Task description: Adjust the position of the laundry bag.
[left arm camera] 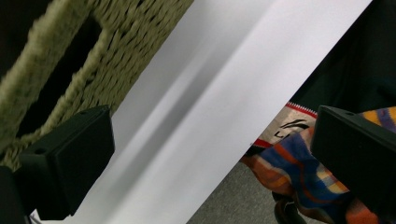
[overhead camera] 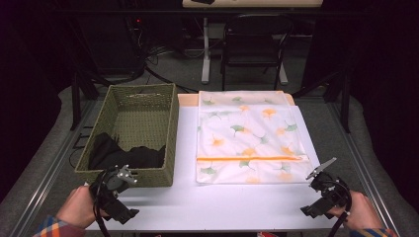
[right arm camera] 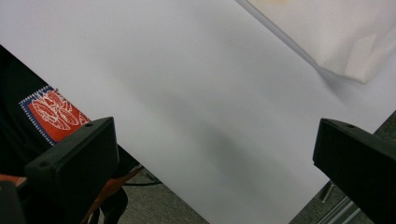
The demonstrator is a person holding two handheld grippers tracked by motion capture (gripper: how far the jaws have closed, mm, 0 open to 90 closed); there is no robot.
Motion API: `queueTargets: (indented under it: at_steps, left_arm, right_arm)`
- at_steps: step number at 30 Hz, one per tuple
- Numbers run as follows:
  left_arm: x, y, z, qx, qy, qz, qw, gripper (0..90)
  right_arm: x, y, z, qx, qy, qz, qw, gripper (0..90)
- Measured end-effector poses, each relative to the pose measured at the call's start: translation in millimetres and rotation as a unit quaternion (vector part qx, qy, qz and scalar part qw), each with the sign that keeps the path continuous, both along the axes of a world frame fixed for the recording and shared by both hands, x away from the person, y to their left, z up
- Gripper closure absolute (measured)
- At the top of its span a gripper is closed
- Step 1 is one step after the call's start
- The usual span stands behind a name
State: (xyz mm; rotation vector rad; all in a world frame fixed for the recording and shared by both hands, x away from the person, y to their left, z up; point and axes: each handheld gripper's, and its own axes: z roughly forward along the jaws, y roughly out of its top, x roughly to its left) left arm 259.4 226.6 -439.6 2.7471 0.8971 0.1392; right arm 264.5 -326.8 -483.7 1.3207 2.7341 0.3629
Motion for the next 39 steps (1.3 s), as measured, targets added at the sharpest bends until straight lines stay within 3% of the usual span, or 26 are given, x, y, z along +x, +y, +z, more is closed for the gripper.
queueTargets:
  at_steps: [9, 12, 20, 39]
  left_arm:
    - [3.9, -20.6, 1.8, -0.010, 0.006, -0.037, 0.9992, 0.1]
    - [5.6, -26.9, 0.6, -0.023, 0.013, -0.051, 0.9983, 0.1]
    - [10.7, -50.5, -1.4, -0.026, 0.012, -0.081, 0.9963, 0.1]
    - [24.7, -99.2, -3.6, -0.013, 0.011, -0.132, 0.9911, 0.0]
  right_arm:
    - [7.6, 2.4, -1.8, 0.001, 0.001, 0.003, 1.0000, 0.0]
    - [9.3, 1.5, -1.6, 0.001, -0.001, 0.002, 1.0000, 0.0]
    - [17.5, 1.6, -5.0, 0.001, 0.001, 0.002, 1.0000, 0.0]
    - [28.5, -3.9, -7.9, -0.005, -0.001, -0.008, 1.0000, 0.0]
